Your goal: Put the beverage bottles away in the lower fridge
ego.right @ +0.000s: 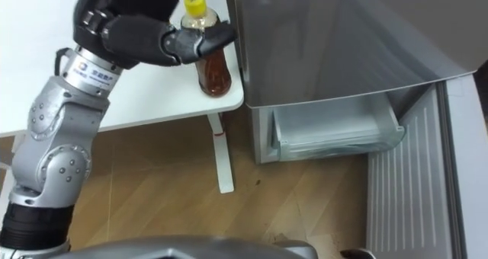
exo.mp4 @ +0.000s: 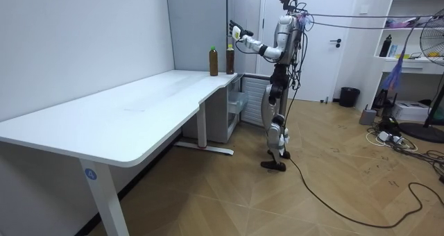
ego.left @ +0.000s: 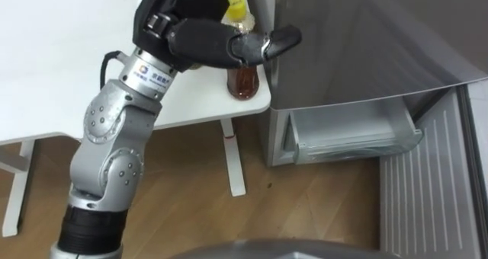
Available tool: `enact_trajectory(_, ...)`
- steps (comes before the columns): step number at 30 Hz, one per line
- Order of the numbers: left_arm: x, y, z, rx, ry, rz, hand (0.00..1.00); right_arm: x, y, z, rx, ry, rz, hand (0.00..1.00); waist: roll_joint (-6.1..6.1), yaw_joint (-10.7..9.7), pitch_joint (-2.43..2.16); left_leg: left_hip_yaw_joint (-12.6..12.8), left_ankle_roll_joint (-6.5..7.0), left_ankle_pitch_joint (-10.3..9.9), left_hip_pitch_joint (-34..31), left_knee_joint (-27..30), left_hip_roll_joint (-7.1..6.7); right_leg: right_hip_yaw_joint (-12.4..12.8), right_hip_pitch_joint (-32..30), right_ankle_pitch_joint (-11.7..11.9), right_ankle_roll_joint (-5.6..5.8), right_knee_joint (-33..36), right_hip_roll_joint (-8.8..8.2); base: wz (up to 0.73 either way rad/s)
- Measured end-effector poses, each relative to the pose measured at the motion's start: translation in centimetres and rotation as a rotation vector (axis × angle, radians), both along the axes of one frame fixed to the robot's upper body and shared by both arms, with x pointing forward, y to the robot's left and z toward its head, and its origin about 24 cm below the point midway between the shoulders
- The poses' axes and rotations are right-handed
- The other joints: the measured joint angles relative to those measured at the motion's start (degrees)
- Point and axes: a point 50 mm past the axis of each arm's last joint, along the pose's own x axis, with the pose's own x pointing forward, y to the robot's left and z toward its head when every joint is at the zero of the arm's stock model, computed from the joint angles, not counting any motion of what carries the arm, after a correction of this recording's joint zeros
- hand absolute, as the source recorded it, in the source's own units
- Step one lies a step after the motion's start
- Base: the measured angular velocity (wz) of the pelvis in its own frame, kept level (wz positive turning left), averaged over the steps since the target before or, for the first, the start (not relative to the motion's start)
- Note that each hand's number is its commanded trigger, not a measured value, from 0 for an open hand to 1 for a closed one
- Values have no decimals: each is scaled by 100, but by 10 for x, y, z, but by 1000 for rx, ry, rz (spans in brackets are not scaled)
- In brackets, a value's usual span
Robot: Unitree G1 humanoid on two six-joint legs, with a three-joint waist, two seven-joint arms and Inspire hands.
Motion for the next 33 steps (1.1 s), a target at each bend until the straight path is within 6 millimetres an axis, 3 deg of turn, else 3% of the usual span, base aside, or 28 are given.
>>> enact_trajectory(10,5,11,-21,85,92,45,0,0,0,0,-6,9,-2,0,36,26,-9,60,-1,0,15,-13,17,86,-12,4,-6,8,16,-2)
enact_trajectory(27,5,14,-21,157,80,88,0,0,-2,0,-7,13,4,0,159,24,-12,187,0,0,3,5,26,81,-4,4,-6,15,16,1)
enact_trajectory(33,4,23,-7,134,28,151,0,-5,-3,0,-13,20,2,0,160,139,-13,189,-1,0,3,4,32,124,-18,2,-10,2,23,-3)
